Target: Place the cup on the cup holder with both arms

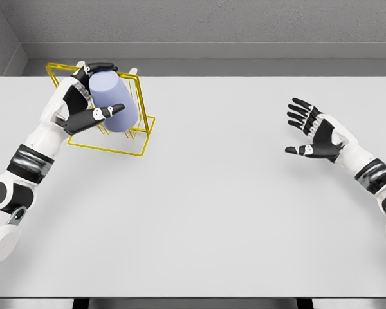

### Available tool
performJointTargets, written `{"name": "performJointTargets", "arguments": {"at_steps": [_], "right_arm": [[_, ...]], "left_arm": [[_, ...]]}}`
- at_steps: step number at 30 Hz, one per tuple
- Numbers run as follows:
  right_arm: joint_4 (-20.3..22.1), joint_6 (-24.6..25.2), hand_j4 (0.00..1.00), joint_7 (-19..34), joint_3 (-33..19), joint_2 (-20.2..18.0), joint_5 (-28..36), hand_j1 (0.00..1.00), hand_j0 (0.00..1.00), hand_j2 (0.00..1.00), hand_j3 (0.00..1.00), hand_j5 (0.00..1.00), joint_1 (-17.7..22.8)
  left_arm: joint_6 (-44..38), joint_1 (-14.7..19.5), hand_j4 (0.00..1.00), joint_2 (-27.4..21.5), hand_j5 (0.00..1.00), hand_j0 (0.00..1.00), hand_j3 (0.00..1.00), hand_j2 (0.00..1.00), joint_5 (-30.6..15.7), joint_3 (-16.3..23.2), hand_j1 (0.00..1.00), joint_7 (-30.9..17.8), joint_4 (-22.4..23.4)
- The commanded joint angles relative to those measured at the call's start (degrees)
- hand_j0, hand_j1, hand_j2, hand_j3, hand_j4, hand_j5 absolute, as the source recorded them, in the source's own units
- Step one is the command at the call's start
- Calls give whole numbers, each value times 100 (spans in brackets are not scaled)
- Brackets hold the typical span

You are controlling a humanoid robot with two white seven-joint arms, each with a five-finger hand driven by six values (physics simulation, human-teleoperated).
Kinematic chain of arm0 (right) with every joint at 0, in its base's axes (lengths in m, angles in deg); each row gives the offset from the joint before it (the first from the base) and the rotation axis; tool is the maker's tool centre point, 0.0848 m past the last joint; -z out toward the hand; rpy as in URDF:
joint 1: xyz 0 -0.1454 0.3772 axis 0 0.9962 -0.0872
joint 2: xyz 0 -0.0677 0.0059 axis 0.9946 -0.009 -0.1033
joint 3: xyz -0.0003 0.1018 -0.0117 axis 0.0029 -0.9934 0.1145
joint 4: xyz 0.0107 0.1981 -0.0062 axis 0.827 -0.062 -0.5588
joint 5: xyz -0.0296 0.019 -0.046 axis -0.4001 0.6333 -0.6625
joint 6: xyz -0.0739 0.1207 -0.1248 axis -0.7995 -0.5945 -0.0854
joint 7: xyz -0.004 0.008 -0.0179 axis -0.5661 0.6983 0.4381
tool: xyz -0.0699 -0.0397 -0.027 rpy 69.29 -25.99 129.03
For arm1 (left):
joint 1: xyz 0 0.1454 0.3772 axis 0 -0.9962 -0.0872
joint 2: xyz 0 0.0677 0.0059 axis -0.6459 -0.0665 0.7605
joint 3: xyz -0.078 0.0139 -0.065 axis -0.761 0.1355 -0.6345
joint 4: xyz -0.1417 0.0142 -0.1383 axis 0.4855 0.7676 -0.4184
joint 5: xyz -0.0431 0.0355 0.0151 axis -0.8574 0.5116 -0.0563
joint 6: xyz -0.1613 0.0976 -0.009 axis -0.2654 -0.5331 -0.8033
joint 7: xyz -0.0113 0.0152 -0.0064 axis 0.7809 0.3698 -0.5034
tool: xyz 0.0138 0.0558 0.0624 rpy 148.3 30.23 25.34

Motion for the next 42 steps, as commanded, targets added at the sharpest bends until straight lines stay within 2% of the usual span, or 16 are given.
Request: {"name": "performJointTargets", "arguments": {"at_steps": [1, 14, 33, 42], "right_arm": [[-12, 4, 100, 0, -26, -16, 17, 100, 100, 100, 100, 100, 0], [-20, 30, 100, 0, -34, -34, 35, 100, 100, 100, 100, 100, -9], [-20, 30, 100, 0, -34, -34, 26, 100, 100, 100, 100, 100, -53], [-20, 30, 100, 0, -43, -43, 35, 100, 100, 100, 100, 100, -62]], "left_arm": [[-14, 0, 68, 2, 68, 68, 68, 68, -8, 3, 68, 4, 17], [-14, 18, 68, 11, 68, 68, 68, 68, -8, 3, 68, -5, 26], [-5, -9, 69, 2, 69, 69, 69, 69, -26, -129, 69, -5, -361], [-14, 9, 69, 2, 69, 69, 69, 69, -17, -129, 69, -5, -308]]}}
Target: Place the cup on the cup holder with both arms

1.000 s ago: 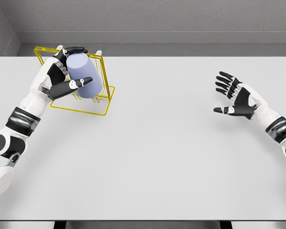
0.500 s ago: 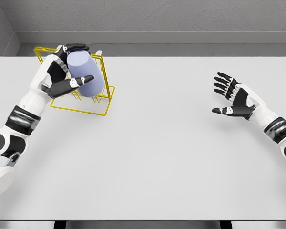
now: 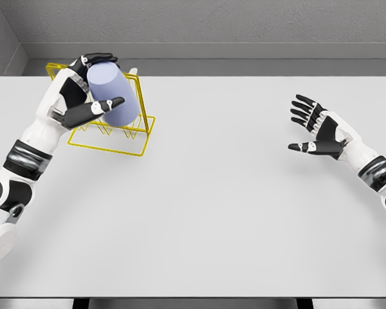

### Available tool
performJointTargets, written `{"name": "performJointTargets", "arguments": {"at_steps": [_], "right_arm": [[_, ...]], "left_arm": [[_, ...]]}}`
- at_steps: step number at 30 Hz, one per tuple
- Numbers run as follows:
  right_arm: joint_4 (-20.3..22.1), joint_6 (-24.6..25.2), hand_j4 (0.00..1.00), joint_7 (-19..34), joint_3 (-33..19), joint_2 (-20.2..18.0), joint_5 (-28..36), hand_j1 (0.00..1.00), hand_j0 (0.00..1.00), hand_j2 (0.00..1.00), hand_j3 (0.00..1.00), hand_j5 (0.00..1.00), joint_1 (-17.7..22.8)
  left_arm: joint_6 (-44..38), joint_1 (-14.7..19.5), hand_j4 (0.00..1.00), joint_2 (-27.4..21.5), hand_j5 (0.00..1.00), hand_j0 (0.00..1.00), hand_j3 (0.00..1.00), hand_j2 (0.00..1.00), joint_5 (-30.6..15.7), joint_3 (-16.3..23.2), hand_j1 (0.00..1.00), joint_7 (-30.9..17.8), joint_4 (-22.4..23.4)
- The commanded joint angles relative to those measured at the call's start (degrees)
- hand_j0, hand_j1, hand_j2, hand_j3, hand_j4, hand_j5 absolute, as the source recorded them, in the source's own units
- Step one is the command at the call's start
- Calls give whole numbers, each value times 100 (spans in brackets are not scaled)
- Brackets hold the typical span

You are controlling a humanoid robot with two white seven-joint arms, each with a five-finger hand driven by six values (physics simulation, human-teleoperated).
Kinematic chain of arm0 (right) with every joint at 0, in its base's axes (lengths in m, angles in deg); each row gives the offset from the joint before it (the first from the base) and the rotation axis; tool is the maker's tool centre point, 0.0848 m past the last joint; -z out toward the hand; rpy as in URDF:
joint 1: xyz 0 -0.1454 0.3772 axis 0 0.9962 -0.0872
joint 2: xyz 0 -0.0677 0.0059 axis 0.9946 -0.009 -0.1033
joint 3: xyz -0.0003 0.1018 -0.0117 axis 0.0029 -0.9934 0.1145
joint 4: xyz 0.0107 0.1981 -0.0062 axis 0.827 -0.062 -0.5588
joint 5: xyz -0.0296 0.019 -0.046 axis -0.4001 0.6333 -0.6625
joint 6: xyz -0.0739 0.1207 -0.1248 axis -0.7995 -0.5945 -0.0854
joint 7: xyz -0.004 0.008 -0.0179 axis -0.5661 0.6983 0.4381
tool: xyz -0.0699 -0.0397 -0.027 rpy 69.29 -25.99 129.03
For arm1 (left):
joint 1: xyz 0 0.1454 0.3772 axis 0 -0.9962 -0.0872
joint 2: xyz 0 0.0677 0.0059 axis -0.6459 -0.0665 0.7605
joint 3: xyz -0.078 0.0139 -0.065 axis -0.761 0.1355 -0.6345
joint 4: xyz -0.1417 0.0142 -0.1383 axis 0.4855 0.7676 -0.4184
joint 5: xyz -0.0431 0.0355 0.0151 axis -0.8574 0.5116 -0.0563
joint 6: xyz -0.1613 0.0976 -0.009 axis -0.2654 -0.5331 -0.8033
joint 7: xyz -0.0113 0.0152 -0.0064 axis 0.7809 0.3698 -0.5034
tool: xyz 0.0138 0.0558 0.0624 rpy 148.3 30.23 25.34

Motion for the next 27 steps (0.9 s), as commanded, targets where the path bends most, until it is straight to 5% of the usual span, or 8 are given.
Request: {"name": "performJointTargets", "arguments": {"at_steps": [1, 22, 23, 25, 27], "right_arm": [[8, 1, 100, 0, -2, -6, 38, 100, 100, 100, 100, 100, 0], [8, 1, 100, 0, -2, 3, 38, 100, 100, 100, 100, 100, 0], [8, 1, 100, 0, -2, 3, 37, 100, 100, 100, 100, 100, 0], [8, 1, 100, 0, -2, 3, 38, 100, 100, 100, 100, 100, 0], [8, 1, 100, 0, -2, 3, 38, 100, 100, 100, 100, 100, 0]], "left_arm": [[-5, 0, 69, -5, 69, 69, 69, 69, -3, -3, 69, 1, 30], [-84, -35, 69, 12, 69, 69, 69, 69, -3, -3, 69, 1, 100], [-84, -26, 71, 12, 71, 71, 71, 71, -3, -3, 71, 1, 100], [-92, -26, 96, 12, 96, 96, 96, 96, 41, -3, 96, 10, 100], [-93, -18, 100, 12, 100, 100, 100, 100, 67, -3, 100, 27, 100]]}}
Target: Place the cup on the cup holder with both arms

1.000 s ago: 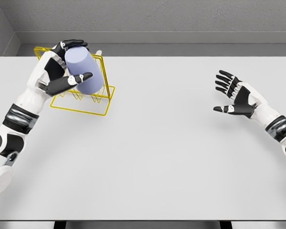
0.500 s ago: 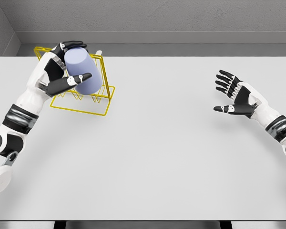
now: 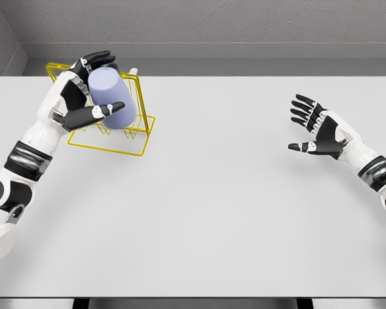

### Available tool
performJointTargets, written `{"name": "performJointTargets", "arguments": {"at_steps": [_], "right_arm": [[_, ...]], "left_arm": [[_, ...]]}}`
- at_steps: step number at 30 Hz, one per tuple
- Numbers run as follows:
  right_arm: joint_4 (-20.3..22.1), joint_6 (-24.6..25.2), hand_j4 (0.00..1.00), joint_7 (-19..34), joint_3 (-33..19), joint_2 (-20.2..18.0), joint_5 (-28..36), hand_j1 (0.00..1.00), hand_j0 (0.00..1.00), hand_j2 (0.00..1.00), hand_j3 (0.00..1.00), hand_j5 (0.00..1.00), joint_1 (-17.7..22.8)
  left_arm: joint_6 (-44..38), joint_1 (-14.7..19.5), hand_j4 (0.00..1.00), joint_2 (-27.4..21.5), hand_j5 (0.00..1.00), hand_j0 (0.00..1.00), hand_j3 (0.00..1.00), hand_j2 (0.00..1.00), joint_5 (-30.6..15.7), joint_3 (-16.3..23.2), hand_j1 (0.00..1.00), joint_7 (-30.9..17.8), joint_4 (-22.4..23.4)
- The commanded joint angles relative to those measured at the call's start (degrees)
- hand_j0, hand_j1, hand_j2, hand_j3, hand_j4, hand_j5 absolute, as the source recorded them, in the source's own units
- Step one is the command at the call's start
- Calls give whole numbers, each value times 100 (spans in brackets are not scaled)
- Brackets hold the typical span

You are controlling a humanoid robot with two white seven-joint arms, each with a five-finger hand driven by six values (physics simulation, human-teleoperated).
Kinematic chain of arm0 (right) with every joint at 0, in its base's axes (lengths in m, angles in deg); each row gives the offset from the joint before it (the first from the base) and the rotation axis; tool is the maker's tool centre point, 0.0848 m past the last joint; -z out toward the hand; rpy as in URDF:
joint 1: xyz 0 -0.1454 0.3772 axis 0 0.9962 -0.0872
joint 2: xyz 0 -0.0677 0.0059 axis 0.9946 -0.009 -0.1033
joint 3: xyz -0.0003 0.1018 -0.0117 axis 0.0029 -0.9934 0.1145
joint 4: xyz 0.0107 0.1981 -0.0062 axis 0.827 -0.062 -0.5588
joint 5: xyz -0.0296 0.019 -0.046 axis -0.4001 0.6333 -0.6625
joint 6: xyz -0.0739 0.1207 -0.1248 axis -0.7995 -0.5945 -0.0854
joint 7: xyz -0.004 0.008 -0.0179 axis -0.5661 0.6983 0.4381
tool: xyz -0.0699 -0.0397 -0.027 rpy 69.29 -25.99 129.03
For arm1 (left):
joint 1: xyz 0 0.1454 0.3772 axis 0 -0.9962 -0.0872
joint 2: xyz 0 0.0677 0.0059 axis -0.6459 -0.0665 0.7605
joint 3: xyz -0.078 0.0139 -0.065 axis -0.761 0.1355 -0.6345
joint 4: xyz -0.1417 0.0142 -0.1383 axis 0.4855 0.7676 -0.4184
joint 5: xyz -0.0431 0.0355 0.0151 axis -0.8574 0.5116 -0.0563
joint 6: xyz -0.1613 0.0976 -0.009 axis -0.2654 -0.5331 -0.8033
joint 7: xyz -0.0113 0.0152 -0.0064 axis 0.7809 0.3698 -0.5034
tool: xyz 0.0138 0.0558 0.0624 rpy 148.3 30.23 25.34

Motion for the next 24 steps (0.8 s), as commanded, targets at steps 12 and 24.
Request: {"name": "performJointTargets", "arguments": {"at_steps": [12, 24], "right_arm": [[6, 1, 100, 0, -1, 5, 36, 100, 100, 100, 100, 100, 0], [6, 1, 100, 0, 8, 14, 36, 100, 100, 100, 100, 100, 9]], "left_arm": [[13, -9, 100, -3, 100, 100, 100, 100, 17, 0, 100, 23, -73], [567, -606, 100, -302, 100, 100, 100, 100, 26, -703, 100, -48, -407]]}}
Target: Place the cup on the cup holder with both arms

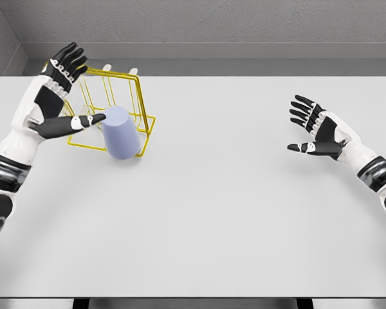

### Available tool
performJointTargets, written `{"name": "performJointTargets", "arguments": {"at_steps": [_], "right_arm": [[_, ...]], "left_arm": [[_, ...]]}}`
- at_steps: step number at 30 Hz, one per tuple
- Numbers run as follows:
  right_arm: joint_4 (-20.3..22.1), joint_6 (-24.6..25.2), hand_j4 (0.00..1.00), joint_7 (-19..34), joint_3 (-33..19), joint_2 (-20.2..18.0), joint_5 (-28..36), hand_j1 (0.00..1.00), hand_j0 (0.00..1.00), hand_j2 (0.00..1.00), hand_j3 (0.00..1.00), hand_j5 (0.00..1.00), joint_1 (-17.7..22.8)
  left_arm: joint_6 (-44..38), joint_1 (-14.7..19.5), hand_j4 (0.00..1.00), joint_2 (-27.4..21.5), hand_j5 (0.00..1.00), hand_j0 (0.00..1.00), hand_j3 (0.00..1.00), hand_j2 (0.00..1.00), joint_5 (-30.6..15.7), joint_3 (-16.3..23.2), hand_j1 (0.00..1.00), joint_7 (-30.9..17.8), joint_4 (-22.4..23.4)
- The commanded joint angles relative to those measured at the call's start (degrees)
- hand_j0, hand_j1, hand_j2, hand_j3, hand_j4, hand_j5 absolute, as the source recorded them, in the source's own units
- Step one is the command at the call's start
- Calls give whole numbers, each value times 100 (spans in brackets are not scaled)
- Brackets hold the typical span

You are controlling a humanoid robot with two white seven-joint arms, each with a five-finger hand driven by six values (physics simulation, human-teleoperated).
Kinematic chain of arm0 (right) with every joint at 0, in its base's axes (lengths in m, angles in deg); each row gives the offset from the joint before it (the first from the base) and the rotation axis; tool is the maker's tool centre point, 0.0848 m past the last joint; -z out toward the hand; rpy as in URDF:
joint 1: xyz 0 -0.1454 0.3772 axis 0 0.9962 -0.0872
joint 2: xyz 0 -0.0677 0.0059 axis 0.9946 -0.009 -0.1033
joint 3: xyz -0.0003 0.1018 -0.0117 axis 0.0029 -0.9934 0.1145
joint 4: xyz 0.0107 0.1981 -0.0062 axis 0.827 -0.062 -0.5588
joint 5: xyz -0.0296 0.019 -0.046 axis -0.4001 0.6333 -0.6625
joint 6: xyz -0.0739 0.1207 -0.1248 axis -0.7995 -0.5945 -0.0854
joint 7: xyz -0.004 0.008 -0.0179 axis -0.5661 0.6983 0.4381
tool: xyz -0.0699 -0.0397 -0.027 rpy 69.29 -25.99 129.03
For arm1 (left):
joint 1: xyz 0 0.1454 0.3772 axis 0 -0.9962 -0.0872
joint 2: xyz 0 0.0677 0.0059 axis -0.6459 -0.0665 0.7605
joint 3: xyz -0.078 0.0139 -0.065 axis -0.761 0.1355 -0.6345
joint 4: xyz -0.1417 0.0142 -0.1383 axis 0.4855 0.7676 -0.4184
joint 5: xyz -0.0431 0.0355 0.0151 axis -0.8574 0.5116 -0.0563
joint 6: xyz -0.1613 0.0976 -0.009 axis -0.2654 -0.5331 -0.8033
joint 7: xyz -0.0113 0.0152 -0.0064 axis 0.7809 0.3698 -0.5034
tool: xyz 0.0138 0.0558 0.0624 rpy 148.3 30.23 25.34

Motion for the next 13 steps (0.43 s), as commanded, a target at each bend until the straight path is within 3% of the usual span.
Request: {"name": "performJointTargets", "arguments": {"at_steps": [1, 5, 9, 13], "right_arm": [[6, 1, 100, 0, 0, -1, 36, 100, 100, 100, 100, 100, 0], [6, 1, 100, 0, 0, -1, 28, 100, 100, 100, 100, 100, 0], [6, 1, 100, 0, 0, -1, 36, 100, 100, 100, 100, 100, 0], [6, 1, 100, 0, 0, -1, 36, 100, 100, 100, 100, 100, 0]], "left_arm": [[167, -17, 100, -119, 100, 100, 100, 100, -8, -187, 100, -9, -27], [562, -351, 100, -453, 100, 100, 100, 100, 45, -336, 100, 18, -27], [659, -835, 100, -655, 100, 100, 100, 100, 317, -767, 100, -9, -27], [668, -905, 100, -743, 100, 100, 100, 100, 326, -872, 100, -9, -27]]}}
